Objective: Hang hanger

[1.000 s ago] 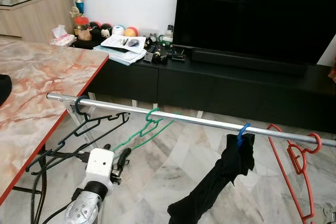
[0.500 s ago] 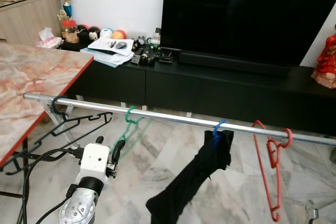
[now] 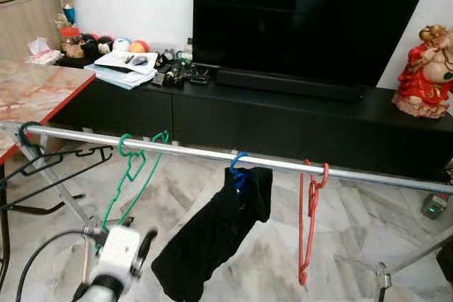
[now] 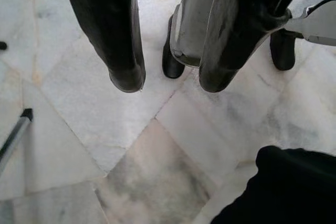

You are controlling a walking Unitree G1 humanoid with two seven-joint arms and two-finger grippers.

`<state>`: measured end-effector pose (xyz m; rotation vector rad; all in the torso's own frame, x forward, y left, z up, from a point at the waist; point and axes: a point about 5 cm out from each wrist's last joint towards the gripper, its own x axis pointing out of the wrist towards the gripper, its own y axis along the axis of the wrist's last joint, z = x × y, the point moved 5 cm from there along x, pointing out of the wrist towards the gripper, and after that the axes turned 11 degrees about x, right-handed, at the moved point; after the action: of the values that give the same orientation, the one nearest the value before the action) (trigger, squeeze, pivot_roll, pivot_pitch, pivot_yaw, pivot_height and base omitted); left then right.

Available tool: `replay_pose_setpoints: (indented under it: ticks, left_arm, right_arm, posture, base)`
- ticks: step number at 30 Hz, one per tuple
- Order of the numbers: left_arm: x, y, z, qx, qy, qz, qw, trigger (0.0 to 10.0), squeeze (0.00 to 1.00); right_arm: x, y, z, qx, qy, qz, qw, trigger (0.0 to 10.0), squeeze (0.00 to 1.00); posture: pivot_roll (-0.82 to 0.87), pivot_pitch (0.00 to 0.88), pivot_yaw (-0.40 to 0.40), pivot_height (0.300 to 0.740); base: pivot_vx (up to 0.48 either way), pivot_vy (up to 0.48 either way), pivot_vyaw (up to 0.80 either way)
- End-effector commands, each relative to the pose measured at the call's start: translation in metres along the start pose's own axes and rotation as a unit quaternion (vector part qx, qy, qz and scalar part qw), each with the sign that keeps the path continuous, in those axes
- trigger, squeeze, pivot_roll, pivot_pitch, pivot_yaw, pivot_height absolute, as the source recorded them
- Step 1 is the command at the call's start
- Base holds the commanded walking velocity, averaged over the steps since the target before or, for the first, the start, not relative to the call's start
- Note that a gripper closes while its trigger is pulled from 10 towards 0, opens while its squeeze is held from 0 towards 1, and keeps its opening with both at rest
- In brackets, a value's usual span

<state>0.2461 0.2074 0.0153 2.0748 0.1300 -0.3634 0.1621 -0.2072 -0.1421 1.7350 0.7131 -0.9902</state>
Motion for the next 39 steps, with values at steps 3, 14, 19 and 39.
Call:
replay_pose_setpoints:
  ticks: [3,14,19,39]
  left_arm:
    - [-0.004,-0.026,0.002,0.007,-0.016,-0.046,0.999,10.0,0.00]
    - [-0.022,-0.137,0.039,-0.074,-0.030,-0.280,0.957,10.0,0.00]
    - [-0.033,-0.151,0.066,-0.076,-0.075,-0.329,0.938,10.0,0.00]
    - [-0.026,-0.153,0.071,-0.058,-0.083,-0.353,0.930,10.0,0.00]
  right_arm:
    - [0.001,0.002,-0.005,-0.005,0.006,0.001,1.000,10.0,0.00]
    - [0.002,0.005,-0.005,-0.004,0.004,0.004,1.000,10.0,0.00]
    - [0.002,0.005,-0.005,0.002,0.002,0.007,1.000,10.0,0.00]
    - [0.002,0.002,-0.009,0.011,0.002,0.006,1.000,10.0,0.00]
  posture:
    - [0.19,0.000,-0.090,0.740]
    - [0.17,0.000,-0.101,0.740]
    - [0.14,0.000,-0.092,0.740]
    - [0.14,0.000,-0.069,0.740]
  base:
    - [0.000,0.000,0.00]
    - [0.000,0.000,0.00]
    - [0.000,0.000,0.00]
    - [-0.024,0.000,0.00]
